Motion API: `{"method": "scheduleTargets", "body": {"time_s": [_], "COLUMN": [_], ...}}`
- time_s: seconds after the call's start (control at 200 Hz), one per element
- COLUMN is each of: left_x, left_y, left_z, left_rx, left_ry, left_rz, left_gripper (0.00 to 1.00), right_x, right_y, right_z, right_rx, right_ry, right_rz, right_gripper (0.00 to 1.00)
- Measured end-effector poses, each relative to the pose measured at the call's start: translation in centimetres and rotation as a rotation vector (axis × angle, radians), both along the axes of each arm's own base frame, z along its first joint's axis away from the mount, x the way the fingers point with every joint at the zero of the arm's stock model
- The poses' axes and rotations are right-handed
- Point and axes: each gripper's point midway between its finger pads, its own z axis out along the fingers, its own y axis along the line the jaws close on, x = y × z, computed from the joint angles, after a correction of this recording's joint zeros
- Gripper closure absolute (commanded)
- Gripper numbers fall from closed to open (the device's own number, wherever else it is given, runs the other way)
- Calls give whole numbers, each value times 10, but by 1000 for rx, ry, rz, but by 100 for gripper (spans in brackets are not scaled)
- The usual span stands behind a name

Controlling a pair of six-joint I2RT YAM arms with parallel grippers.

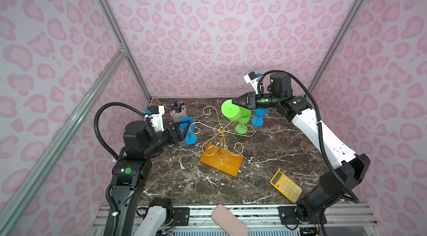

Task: Take the wine glass off the wine glass rack
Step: Pick up the wine glass from the wine glass rack.

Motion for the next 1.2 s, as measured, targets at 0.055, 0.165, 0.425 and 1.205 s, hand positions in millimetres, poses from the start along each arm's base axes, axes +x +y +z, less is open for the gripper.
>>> {"method": "scheduleTargets", "body": {"time_s": [0.055,0.165,0.425,1.205], "left_x": [0,0,6,11], "left_y": [-2,-8,-21,-39], "left_z": [-1,-3,-14,-23], "left_rx": [-16,-44,-114,-228], "left_ry": [6,19,79,162], "left_rz": [-12,-41,-107,-210], "left_gripper": [22,23,31,74], "right_x": [1,1,4,5], "right_y": [-1,-1,-1,0], "right_z": [0,-1,-8,-11], "right_rx": [0,2,-2,1], "right_ry": [1,11,29,33], "right_rz": [-3,-6,-10,-11], "right_gripper": [100,100,100,100]}}
